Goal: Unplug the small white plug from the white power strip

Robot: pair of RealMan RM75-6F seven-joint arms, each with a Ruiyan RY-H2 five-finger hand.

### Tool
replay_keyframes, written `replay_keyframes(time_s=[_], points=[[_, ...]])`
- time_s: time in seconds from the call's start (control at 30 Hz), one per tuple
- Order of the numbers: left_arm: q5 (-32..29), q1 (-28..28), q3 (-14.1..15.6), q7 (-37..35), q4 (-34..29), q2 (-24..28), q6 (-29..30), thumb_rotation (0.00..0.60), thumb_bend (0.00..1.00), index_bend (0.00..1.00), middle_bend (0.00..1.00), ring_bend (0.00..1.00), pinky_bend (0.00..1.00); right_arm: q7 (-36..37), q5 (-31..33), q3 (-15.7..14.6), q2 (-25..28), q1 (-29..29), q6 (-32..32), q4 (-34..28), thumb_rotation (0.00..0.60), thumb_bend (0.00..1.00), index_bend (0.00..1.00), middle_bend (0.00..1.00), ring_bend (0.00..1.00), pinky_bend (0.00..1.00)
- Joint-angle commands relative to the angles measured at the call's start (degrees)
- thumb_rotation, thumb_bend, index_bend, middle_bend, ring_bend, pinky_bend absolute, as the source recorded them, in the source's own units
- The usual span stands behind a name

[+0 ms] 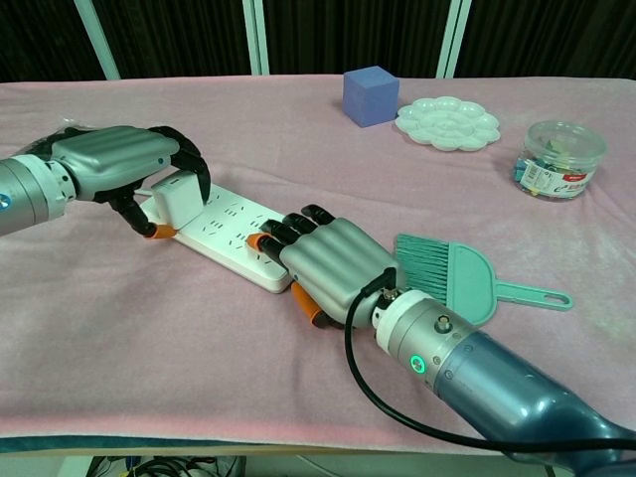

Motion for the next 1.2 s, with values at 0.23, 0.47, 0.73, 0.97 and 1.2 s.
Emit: replay_keyframes(time_s=[0.23,0.47,0.73,0.97,1.2], points=[[-6.4,-2.1,-2.0,4.6,-5.2,3.6,-6.0,0.6,0.71,0.6,0.59,0.12,0.02,-0.8,0.7,-0.1,0.8,0.4,-1.2,-1.1,0.6,0.67,0.17,0.1,0.07,0.05],[-12.7,-4.1,-3.0,9.6,-8.6,5.6,-10.3,0.6,0.71,0.6,0.59,0.12,0.02,-1.1,1.1,-0.3,1.4,0.8,-2.3,-1.8,0.6,0.67,0.19,0.11,0.07,0.05],[-19.3,-6.0,-3.4,15.0,-10.7,6.3,-11.4,0.6,0.72,0.6,0.59,0.12,0.02,-2.4,1.5,-0.4,2.1,1.3,-2.8,-2.6,0.6,0.67,0.22,0.12,0.07,0.05],[-20.1,-5.9,-3.0,15.3,-10.7,5.4,-9.4,0.6,0.73,0.62,0.61,0.13,0.03,-2.5,1.8,-0.6,2.6,1.3,-2.6,-3.3,0.6,0.67,0.22,0.12,0.07,0.05],[-17.2,-5.1,-2.8,11.3,-8.5,3.6,-7.5,0.6,0.74,0.66,0.64,0.17,0.06,-2.7,2.0,-0.8,2.9,1.4,-2.7,-3.9,0.6,0.67,0.22,0.12,0.07,0.05]])
